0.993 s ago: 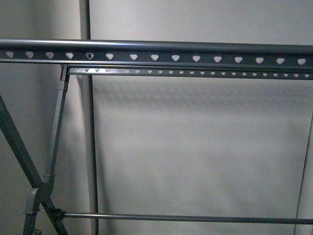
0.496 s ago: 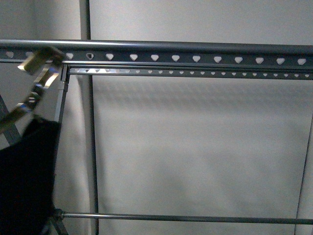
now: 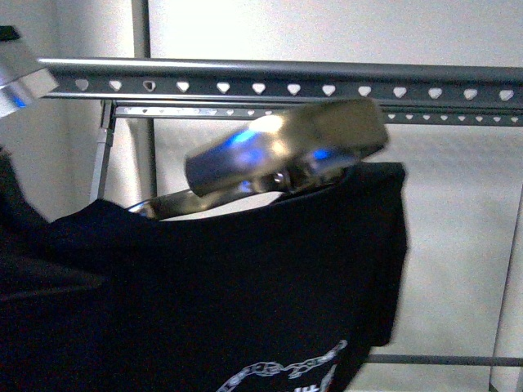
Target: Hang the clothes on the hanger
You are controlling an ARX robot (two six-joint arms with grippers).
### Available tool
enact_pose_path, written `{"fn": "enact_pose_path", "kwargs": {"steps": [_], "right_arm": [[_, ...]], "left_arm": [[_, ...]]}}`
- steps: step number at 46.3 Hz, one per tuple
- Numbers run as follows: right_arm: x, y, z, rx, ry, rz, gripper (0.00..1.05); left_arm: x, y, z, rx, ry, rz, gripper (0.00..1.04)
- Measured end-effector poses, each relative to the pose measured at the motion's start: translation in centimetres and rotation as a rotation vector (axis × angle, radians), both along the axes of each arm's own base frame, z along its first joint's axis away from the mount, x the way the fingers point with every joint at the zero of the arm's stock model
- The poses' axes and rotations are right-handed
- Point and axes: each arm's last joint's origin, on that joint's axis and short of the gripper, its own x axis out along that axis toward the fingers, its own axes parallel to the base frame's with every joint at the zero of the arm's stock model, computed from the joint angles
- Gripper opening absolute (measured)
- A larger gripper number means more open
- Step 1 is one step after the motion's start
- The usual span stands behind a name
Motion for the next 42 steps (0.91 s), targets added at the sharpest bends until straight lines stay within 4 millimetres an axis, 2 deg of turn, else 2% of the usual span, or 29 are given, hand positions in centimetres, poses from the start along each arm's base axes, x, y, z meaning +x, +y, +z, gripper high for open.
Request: {"fn": "enact_pose_path", "kwargs": {"steps": [6,9,32,34,39,42], "right_arm": [[0.0,0.0,0.0,0.000,0.000,0.000,0.97],[0.0,0.0,0.0,0.000,0.000,0.000,0.97],[0.0,0.0,0.0,0.000,0.000,0.000,0.97],[0.1,0.0,-0.1,0.051,0.036,0.073,0.97],[0.3,-0.8,0.4,0.318,0.314,0.357,0.97],[0.7,-1.5,1.3,0.337,0.334,0.432,0.97]], "left_arm": [[1.9,-1.8,0.3,0.101,-0.199,-0.091,0.04],[2.3,-2.3,0.3,0.121,-0.259,-0.116,0.04],[2.3,-2.3,0.4,0.143,-0.291,-0.127,0.04],[2.3,-2.3,0.4,0.143,-0.292,-0.127,0.04],[2.3,-2.3,0.3,0.146,-0.292,-0.124,0.04],[2.3,-2.3,0.3,0.145,-0.294,-0.127,0.04]]}}
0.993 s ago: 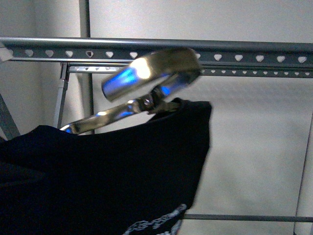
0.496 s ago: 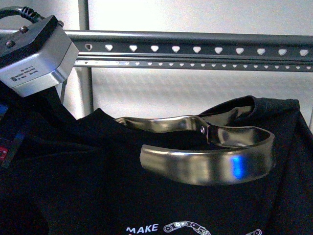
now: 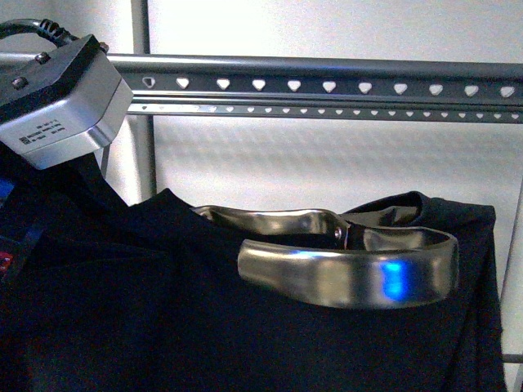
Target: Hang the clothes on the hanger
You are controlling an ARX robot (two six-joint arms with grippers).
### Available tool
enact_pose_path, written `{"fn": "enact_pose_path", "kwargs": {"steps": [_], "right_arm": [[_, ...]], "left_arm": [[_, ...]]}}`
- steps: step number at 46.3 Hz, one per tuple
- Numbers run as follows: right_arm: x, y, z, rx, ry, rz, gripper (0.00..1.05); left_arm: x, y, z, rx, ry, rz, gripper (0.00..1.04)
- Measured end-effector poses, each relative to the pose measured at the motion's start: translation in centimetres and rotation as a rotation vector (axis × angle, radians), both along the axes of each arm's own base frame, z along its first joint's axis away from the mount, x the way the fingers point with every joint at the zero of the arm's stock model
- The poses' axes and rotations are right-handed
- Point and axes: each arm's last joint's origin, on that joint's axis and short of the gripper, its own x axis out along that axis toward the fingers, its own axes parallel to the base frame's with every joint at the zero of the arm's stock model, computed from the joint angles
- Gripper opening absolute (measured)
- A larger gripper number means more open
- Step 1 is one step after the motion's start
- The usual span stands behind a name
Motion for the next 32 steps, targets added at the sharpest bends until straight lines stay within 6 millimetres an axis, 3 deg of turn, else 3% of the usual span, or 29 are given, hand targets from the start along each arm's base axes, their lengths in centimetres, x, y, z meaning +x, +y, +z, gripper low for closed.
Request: {"fn": "enact_pose_path", "kwargs": {"steps": [3,6,12,23,27,32], "right_arm": [[0.9,-0.7,2.0,-0.068,-0.071,0.078,0.97],[2.9,-1.7,5.4,-0.330,-0.256,0.157,0.97],[6.1,-2.7,8.8,-0.671,-0.461,0.249,0.97],[11.0,-2.7,10.8,-1.149,-0.696,0.487,0.97],[13.6,-2.0,12.4,-1.327,-0.808,0.546,0.97],[15.8,-0.8,13.8,-1.386,-0.849,0.570,0.97]], "left_arm": [[0.0,0.0,0.0,0.001,0.000,0.001,0.04],[0.0,0.1,0.0,0.002,0.000,0.003,0.04],[0.0,0.0,0.0,0.001,0.000,0.002,0.04],[0.0,0.0,0.0,0.001,0.000,0.000,0.04],[0.0,0.0,0.0,0.001,-0.002,-0.002,0.04],[0.0,0.0,0.0,0.002,-0.003,-0.003,0.04]]}}
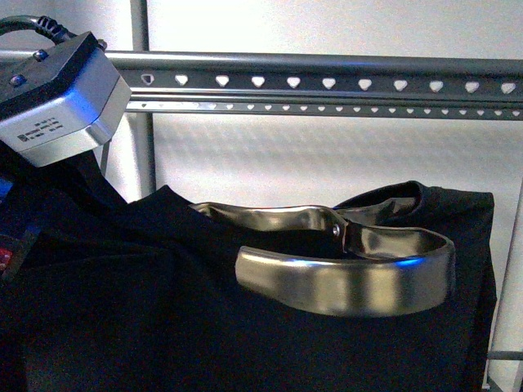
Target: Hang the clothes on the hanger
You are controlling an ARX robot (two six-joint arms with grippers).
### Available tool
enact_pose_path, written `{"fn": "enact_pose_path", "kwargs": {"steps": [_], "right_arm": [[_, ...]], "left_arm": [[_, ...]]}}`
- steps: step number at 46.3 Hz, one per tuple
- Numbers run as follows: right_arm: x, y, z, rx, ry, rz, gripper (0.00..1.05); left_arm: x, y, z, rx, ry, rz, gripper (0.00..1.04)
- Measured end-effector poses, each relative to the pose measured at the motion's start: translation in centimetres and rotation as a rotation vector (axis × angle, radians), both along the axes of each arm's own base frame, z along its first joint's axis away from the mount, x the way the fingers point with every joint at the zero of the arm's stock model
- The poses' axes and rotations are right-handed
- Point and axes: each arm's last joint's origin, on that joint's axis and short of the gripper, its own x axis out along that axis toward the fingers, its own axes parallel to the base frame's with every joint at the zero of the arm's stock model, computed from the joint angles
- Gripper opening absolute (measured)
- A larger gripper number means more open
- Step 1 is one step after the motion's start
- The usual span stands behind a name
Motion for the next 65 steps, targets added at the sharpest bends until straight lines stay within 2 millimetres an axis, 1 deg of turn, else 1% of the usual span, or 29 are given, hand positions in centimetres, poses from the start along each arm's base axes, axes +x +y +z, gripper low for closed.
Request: {"fn": "enact_pose_path", "kwargs": {"steps": [4,8,16,19,24,28,29,32,33,35,42,46,50,52,56,57,58,59,65], "right_arm": [[2.0,1.6,0.4,-0.031,0.027,0.007,0.97],[3.3,3.0,0.0,-0.034,0.089,0.007,0.97],[4.9,5.0,-1.5,-0.048,0.167,-0.001,0.97],[5.4,5.3,-1.8,-0.044,0.177,-0.006,0.94],[6.4,5.6,-2.1,-0.036,0.171,-0.010,0.80],[7.3,5.8,-2.4,-0.027,0.172,-0.019,0.66],[7.6,5.8,-2.5,-0.021,0.173,-0.024,0.61],[7.9,5.8,-2.8,-0.017,0.181,-0.033,0.50],[7.9,5.8,-2.8,-0.016,0.181,-0.034,0.48],[8.1,5.7,-3.0,-0.011,0.186,-0.039,0.40],[8.2,5.3,-3.2,0.007,0.187,-0.044,0.24],[8.1,4.7,-3.6,0.026,0.196,-0.039,0.11],[7.7,4.2,-4.2,0.038,0.210,-0.031,0.04],[7.6,4.0,-4.4,0.041,0.215,-0.031,0.04],[7.1,3.3,-5.1,0.069,0.247,-0.040,0.04],[6.7,2.8,-5.5,0.077,0.264,-0.057,0.04],[6.6,2.5,-5.8,0.081,0.276,-0.066,0.04],[6.3,2.0,-6.3,0.086,0.291,-0.078,0.04],[4.9,-0.1,-8.9,0.118,0.374,-0.134,0.04]], "left_arm": [[0.0,0.0,0.0,0.003,-0.004,-0.002,0.04],[0.0,0.0,0.0,0.005,-0.008,-0.004,0.04],[0.0,0.0,0.0,0.007,-0.011,-0.006,0.04],[0.0,0.0,0.0,0.007,-0.011,-0.006,0.04],[0.0,0.0,0.0,0.007,-0.011,-0.006,0.04],[0.0,0.0,0.0,0.007,-0.011,-0.006,0.04],[0.0,0.0,0.0,0.007,-0.011,-0.006,0.04],[0.0,0.0,0.0,0.007,-0.011,-0.006,0.04],[0.0,0.0,0.0,0.007,-0.011,-0.006,0.04],[0.0,0.0,0.0,0.007,-0.011,-0.006,0.04],[0.0,0.0,0.0,0.007,-0.011,-0.006,0.04],[0.0,0.0,0.0,0.005,-0.009,-0.005,0.04],[0.0,0.0,0.0,0.003,-0.008,-0.007,0.04],[0.0,0.0,0.0,0.002,-0.007,-0.007,0.05],[0.0,-0.1,0.0,-0.003,-0.011,-0.021,0.17],[0.0,-0.1,0.1,-0.005,-0.013,-0.024,0.23],[0.0,-0.1,0.1,-0.005,-0.015,-0.024,0.25],[0.0,-0.1,0.2,-0.006,-0.017,-0.026,0.32],[0.0,-0.1,0.3,-0.006,-0.021,-0.024,0.55]]}}
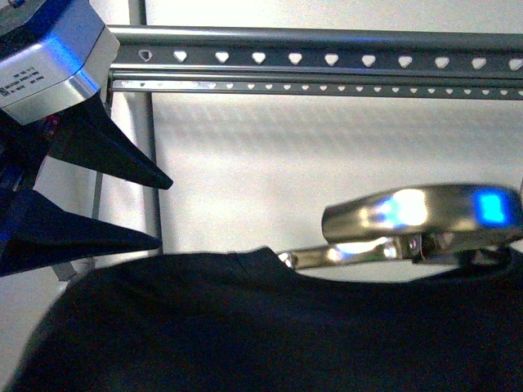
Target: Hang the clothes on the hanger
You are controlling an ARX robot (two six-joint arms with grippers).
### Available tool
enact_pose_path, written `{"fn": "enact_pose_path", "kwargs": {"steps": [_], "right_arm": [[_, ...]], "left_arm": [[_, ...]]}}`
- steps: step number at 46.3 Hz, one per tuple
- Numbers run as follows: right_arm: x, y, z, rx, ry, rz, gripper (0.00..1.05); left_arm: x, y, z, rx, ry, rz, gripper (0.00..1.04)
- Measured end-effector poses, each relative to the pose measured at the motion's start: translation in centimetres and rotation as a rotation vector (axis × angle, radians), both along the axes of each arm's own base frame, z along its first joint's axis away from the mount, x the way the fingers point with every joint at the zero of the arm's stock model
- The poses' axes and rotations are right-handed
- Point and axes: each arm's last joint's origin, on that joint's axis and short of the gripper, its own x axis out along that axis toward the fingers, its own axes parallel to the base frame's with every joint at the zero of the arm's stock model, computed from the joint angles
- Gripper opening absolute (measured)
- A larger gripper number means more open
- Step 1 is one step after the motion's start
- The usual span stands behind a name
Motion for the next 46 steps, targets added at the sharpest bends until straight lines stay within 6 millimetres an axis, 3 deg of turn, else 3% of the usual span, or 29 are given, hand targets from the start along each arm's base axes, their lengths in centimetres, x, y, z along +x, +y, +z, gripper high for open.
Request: {"fn": "enact_pose_path", "kwargs": {"steps": [4,6,12,18,23,28,32,41,46], "right_arm": [[-0.8,-1.1,-1.4,0.041,0.049,-0.035,0.04],[-1.2,-1.7,-2.0,0.079,0.070,-0.059,0.04],[-1.9,-2.9,-1.5,0.221,0.093,-0.130,0.03],[-3.2,-3.3,0.9,0.383,0.125,-0.219,0.03],[-4.3,-3.4,2.7,0.506,0.209,-0.341,0.03],[-4.3,-3.4,4.2,0.643,0.324,-0.439,0.03],[-4.1,-3.5,5.6,0.785,0.405,-0.488,0.03],[-2.8,-3.6,9.9,1.037,0.482,-0.580,0.03],[-0.8,-3.4,11.6,1.153,0.539,-0.658,0.03]], "left_arm": [[0.0,0.0,0.0,0.000,-0.001,0.000,0.68],[0.1,0.0,0.0,-0.028,-0.015,0.088,0.77],[1.2,1.2,0.9,-0.429,-0.014,0.593,1.00],[1.5,3.6,3.4,-1.036,0.112,0.952,0.98],[1.1,4.1,4.0,-1.254,0.213,0.961,0.98],[-0.4,4.3,3.4,-1.174,0.181,1.101,0.83],[-1.9,4.3,2.2,-1.110,0.139,1.113,0.71],[-5.6,4.2,-1.7,-1.049,0.102,1.110,0.40],[-7.7,4.2,-4.3,-1.032,0.109,1.124,0.18]]}}
